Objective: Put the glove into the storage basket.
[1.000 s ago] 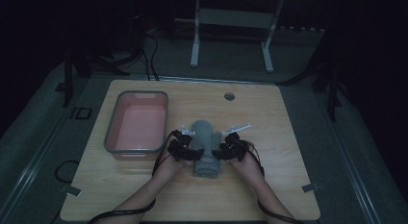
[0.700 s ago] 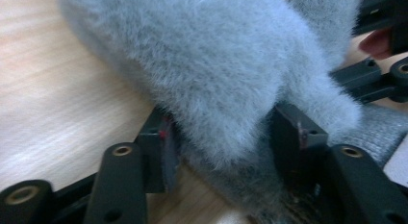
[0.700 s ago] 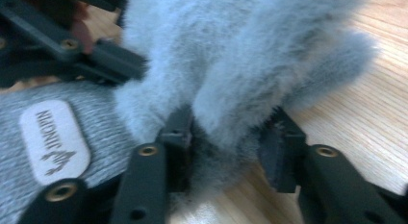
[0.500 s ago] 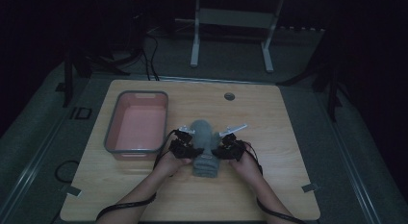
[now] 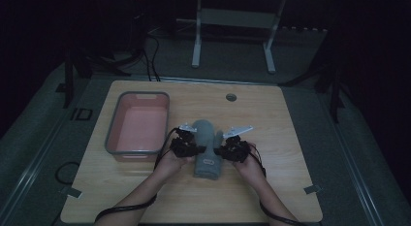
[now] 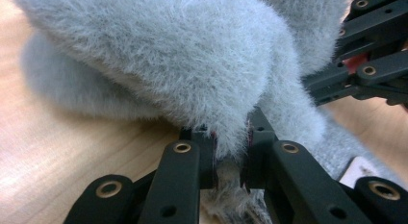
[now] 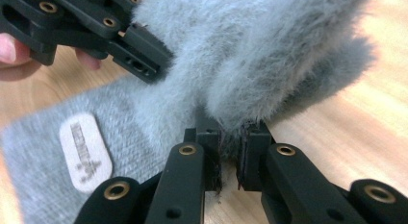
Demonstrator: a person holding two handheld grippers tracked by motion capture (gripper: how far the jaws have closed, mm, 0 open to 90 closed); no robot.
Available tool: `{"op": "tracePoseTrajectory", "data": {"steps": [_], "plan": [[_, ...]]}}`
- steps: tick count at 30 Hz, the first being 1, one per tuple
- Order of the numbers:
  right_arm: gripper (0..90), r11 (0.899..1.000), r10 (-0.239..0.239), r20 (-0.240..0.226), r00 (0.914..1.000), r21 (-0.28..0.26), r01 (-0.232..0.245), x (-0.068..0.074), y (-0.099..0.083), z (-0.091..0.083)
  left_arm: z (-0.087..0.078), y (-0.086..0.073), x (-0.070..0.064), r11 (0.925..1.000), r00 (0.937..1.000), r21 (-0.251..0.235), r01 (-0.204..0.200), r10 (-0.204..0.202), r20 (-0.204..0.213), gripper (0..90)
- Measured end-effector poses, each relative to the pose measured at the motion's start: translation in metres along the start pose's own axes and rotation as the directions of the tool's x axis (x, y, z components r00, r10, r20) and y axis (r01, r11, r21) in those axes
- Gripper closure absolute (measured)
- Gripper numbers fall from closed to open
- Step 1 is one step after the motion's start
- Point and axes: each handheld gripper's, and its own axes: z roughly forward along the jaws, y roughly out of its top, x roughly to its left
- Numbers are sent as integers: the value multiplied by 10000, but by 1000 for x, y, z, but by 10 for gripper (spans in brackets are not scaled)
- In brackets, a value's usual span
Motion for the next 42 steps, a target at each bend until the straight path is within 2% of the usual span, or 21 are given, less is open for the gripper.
{"op": "tracePoseTrajectory", "data": {"steps": [5, 10, 13, 22, 32, 38, 40, 42], "plan": [[826, 9990, -110, 61, 9999, -431, 112, 5, 14, -17, -17, 15, -9, 9987, 9992, -324, -389, 385, -131, 806], [827, 9960, -421, 261, 9988, -782, 440, 12, 29, -31, -35, 29, -13, 9969, 9974, -361, -695, 687, -221, 806], [827, 9941, -534, 296, 9981, -924, 560, 17, 39, -35, -46, 36, -13, 9951, 9955, -373, -910, 900, -300, 806], [827, 9866, -713, 181, 9973, -1455, 732, 28, 69, -43, -79, 53, -8, 9922, 9928, -550, -1121, 1094, -494, 805], [827, 9780, -1023, 163, 9946, -1810, 1035, 44, 113, -43, -119, 69, 6, 9880, 9889, -902, -1256, 1175, -904, 805], [827, 9749, -1312, 79, 9913, -1805, 1304, 58, 144, -34, -145, 72, 21, 9866, 9855, -1025, -1272, 1141, -1255, 804], [827, 9740, -1357, 67, 9907, -1821, 1347, 59, 148, -32, -150, 72, 24, 9868, 9854, -1066, -1218, 1074, -1318, 804], [827, 9720, -1473, -45, 9891, -1859, 1439, 67, 163, -25, -165, 72, 34, 9876, 9833, -1073, -1144, 972, -1536, 804]]}}
